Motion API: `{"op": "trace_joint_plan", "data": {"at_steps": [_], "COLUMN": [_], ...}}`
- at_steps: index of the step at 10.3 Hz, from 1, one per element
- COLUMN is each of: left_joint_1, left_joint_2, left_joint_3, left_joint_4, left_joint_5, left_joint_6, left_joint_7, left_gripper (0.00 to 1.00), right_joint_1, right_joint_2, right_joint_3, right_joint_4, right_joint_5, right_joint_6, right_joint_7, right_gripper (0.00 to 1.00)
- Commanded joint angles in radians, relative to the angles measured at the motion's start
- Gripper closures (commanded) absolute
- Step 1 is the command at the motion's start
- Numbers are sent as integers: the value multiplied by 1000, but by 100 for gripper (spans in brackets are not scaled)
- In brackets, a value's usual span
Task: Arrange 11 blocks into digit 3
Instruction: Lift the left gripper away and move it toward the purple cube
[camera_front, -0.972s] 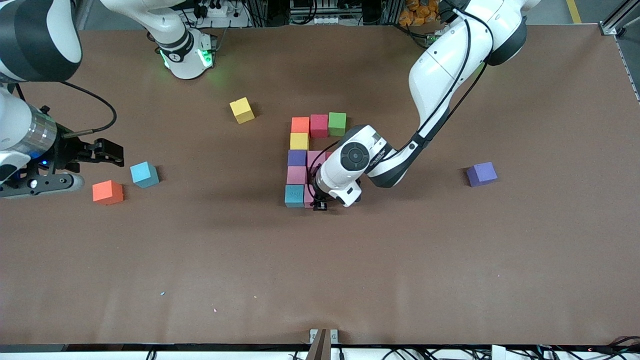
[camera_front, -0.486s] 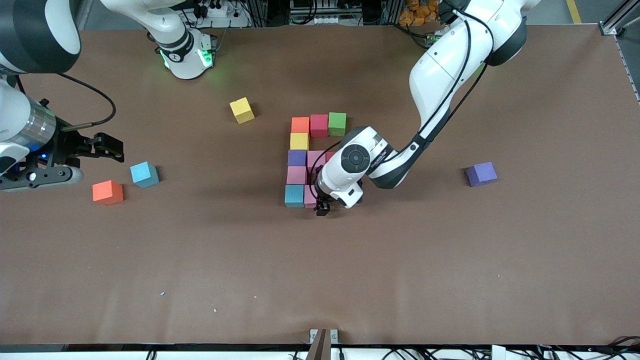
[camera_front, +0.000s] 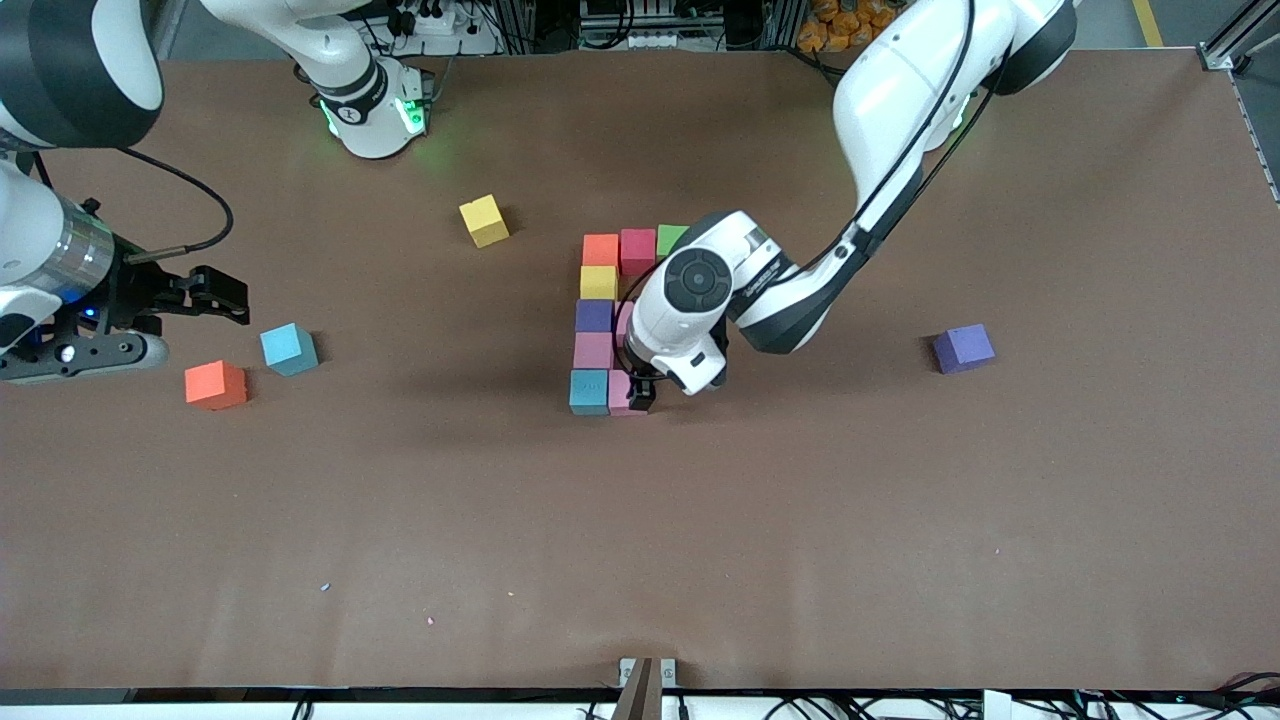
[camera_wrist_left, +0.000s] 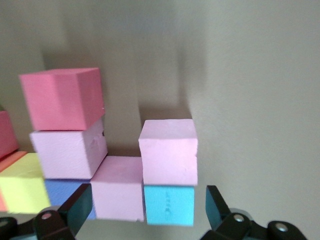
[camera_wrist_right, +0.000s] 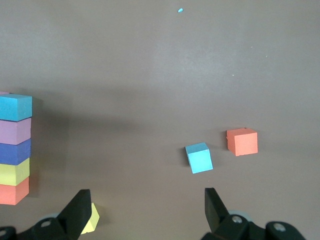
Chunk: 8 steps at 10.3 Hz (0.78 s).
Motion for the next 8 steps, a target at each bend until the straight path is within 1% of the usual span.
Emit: {"op": "trace_joint_plan", "data": {"at_steps": [1, 2, 4, 6, 7, 8], "left_joint_1": [38, 68, 143, 224, 270, 333], "left_joint_2": [-117, -148, -208, -278, -317, -353], "left_joint_3": [9, 10, 10, 10, 10, 9], "left_joint_4": [-59, -76, -80, -91, -123, -179], "left_joint_5": [5, 6, 14, 18, 18, 20], "left_joint_6": [-91, -148, -302, -413, -435, -440], "left_joint_7": [73, 140, 347, 605, 718, 862], "left_gripper": [0, 0, 0, 0, 0, 0], "right_joint_1": [-15, -15, -13, -15, -15, -16], "right_joint_2": [-33, -31, -33, -31, -31, -31], "right_joint_3": [15, 15, 15, 15, 15, 15], "right_joint_4": [-36, -36, -36, -36, -36, -36], "right_joint_5": [12, 12, 12, 12, 12, 13], "right_joint_6": [11, 12, 11, 11, 11, 11], "right_joint_7": [17, 17, 17, 17, 17, 17], "right_gripper": [0, 0, 0, 0, 0, 0]}}
